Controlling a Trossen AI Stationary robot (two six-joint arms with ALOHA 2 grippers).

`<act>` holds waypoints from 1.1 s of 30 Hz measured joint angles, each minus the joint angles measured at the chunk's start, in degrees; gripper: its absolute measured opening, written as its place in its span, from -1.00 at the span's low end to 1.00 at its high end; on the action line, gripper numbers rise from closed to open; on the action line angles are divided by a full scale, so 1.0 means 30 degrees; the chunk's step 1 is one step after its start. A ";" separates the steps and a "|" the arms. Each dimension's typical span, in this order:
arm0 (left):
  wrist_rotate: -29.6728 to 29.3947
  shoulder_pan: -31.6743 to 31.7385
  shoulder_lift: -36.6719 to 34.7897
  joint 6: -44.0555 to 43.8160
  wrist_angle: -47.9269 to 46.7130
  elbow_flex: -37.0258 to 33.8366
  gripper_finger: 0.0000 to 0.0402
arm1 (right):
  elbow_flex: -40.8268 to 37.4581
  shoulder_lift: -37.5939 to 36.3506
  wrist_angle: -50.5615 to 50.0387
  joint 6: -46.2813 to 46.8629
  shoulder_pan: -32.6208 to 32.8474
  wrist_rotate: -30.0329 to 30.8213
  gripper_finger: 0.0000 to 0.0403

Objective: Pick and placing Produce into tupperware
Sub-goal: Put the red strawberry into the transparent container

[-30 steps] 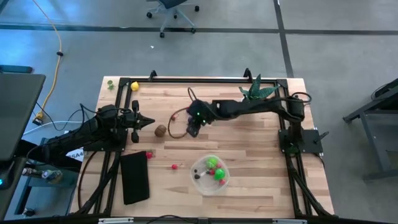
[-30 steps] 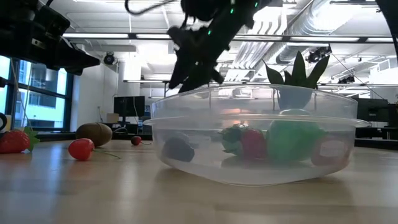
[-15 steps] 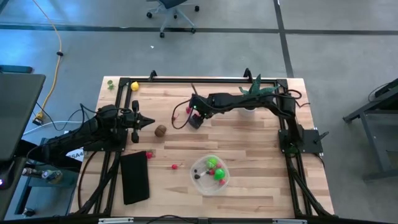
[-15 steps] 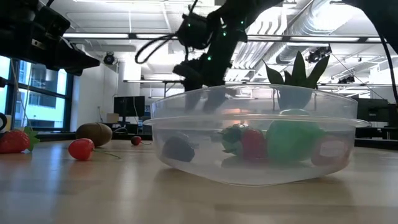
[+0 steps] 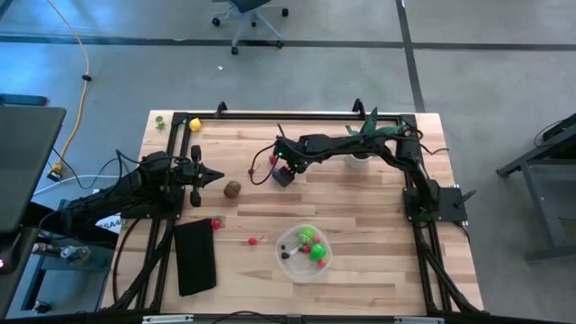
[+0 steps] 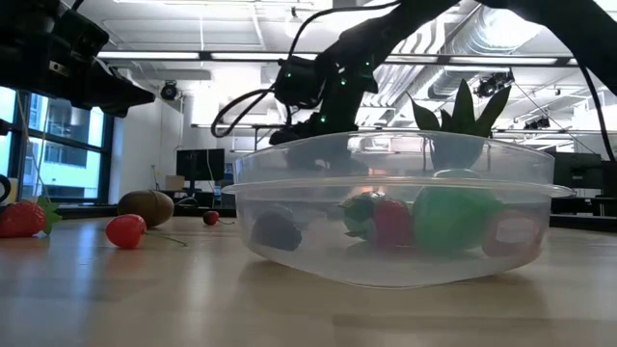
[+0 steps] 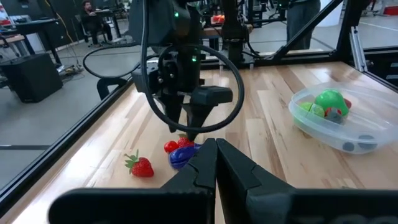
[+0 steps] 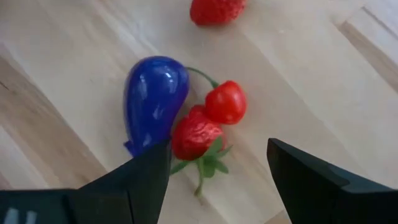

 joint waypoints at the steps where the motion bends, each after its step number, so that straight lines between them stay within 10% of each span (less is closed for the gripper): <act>1: 0.0007 0.0000 0.0000 0.0000 0.0005 0.0000 -1.00 | 0.0000 0.0019 0.0094 0.0073 0.0008 -0.0004 0.26; 33: 0.0001 0.0000 0.0000 0.0001 0.0005 0.0000 -1.00 | -0.0007 0.0831 0.0766 -0.1065 0.0528 0.0456 -0.04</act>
